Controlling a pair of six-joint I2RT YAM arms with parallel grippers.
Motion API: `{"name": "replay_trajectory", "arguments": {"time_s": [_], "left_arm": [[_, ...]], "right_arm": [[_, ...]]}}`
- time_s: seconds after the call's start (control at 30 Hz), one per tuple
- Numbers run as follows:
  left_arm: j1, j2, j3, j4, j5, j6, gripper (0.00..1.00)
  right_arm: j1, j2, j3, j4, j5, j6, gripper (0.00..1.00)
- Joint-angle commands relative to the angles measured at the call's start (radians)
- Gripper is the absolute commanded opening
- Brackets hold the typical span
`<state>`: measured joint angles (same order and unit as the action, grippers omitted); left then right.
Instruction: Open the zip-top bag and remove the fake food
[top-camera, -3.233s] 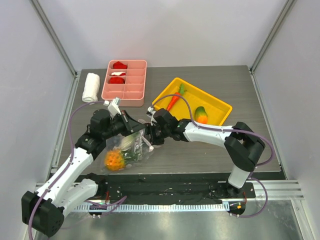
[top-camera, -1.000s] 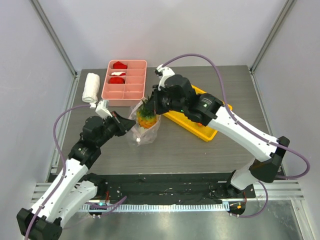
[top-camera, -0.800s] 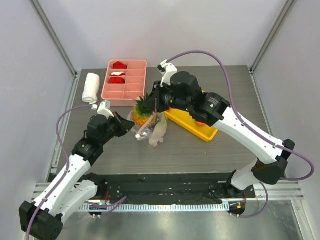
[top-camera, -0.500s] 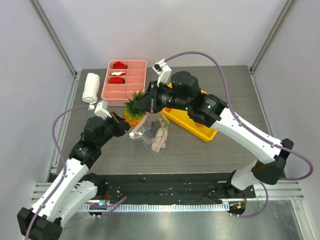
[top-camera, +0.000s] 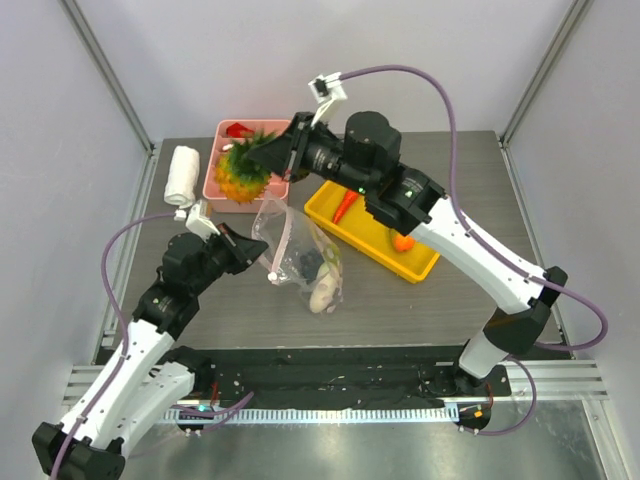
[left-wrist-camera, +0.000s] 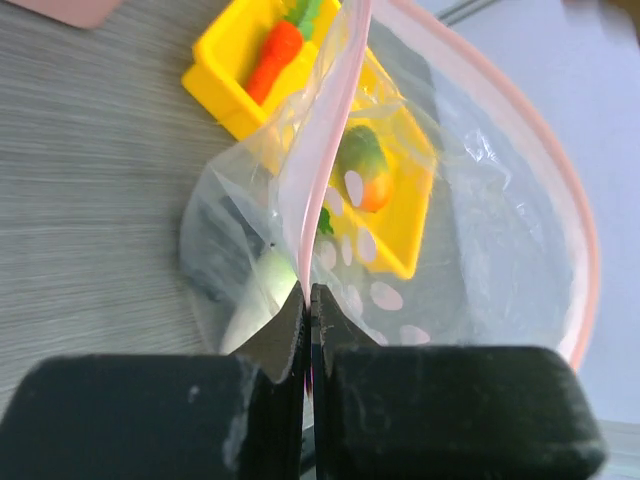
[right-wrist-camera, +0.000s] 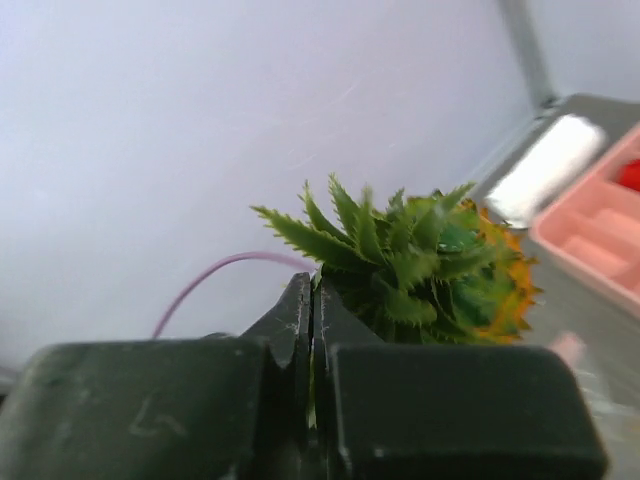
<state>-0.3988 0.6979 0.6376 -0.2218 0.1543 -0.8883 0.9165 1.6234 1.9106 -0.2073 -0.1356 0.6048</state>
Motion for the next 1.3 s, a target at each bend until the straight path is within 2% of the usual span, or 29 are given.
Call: {"name": "replay_trajectory", "arguments": {"time_s": [0.0, 0.17, 0.23, 0.37, 0.4, 0.5, 0.67, 0.7, 0.73, 0.8, 0.83, 0.9, 0.93, 1.03, 1.13, 1.17, 1.27], "left_arm": [[0.002, -0.021, 0.143, -0.137, -0.093, 0.122, 0.00], [0.002, 0.011, 0.232, -0.214, -0.133, 0.201, 0.00], [0.003, 0.035, 0.253, -0.214, -0.128, 0.215, 0.00], [0.003, 0.081, 0.280, -0.186, -0.101, 0.230, 0.00], [0.002, 0.090, 0.283, -0.185, -0.095, 0.233, 0.00], [0.002, 0.123, 0.290, -0.174, -0.078, 0.232, 0.00], [0.003, 0.135, 0.352, -0.172, -0.067, 0.245, 0.00], [0.002, 0.135, 0.364, -0.180, -0.070, 0.249, 0.00], [0.003, 0.132, 0.372, -0.185, -0.071, 0.250, 0.00], [0.002, 0.129, 0.376, -0.180, -0.059, 0.247, 0.00], [0.003, 0.129, 0.375, -0.176, -0.055, 0.238, 0.00], [0.002, 0.132, 0.363, -0.163, -0.030, 0.230, 0.00], [0.002, 0.133, 0.361, -0.156, -0.024, 0.227, 0.00], [0.002, 0.138, 0.375, -0.159, -0.033, 0.227, 0.00], [0.002, 0.132, 0.381, -0.157, -0.032, 0.226, 0.00], [0.002, 0.133, 0.384, -0.156, -0.026, 0.221, 0.00], [0.003, 0.129, 0.389, -0.151, -0.013, 0.209, 0.00]], "right_arm": [[-0.141, -0.098, -0.051, -0.084, 0.151, -0.060, 0.01], [-0.408, -0.207, -0.349, -0.067, 0.036, -0.036, 0.01], [-0.462, -0.224, -0.465, -0.034, -0.004, -0.034, 0.01], [-0.579, -0.177, -0.603, 0.067, -0.059, -0.025, 0.01], [-0.620, -0.160, -0.625, 0.086, -0.126, -0.011, 0.01], [-0.669, -0.088, -0.699, 0.176, -0.228, 0.027, 0.01], [-0.676, -0.028, -0.713, 0.134, -0.208, 0.003, 0.03], [-0.676, -0.019, -0.687, 0.094, -0.181, -0.031, 0.09], [-0.676, -0.007, -0.670, 0.001, -0.112, -0.055, 0.25], [-0.674, 0.018, -0.622, -0.128, -0.032, -0.118, 0.40], [-0.674, 0.023, -0.610, -0.164, 0.041, -0.134, 0.58], [-0.665, 0.004, -0.573, -0.249, 0.103, -0.167, 0.66], [-0.639, -0.009, -0.561, -0.273, 0.195, -0.196, 0.73], [-0.575, -0.063, -0.483, -0.360, 0.277, -0.237, 0.85], [-0.492, -0.100, -0.372, -0.460, 0.391, -0.257, 0.87], [-0.419, -0.108, -0.343, -0.480, 0.407, -0.264, 0.87], [-0.336, -0.151, -0.259, -0.508, 0.265, -0.173, 0.84]]}}
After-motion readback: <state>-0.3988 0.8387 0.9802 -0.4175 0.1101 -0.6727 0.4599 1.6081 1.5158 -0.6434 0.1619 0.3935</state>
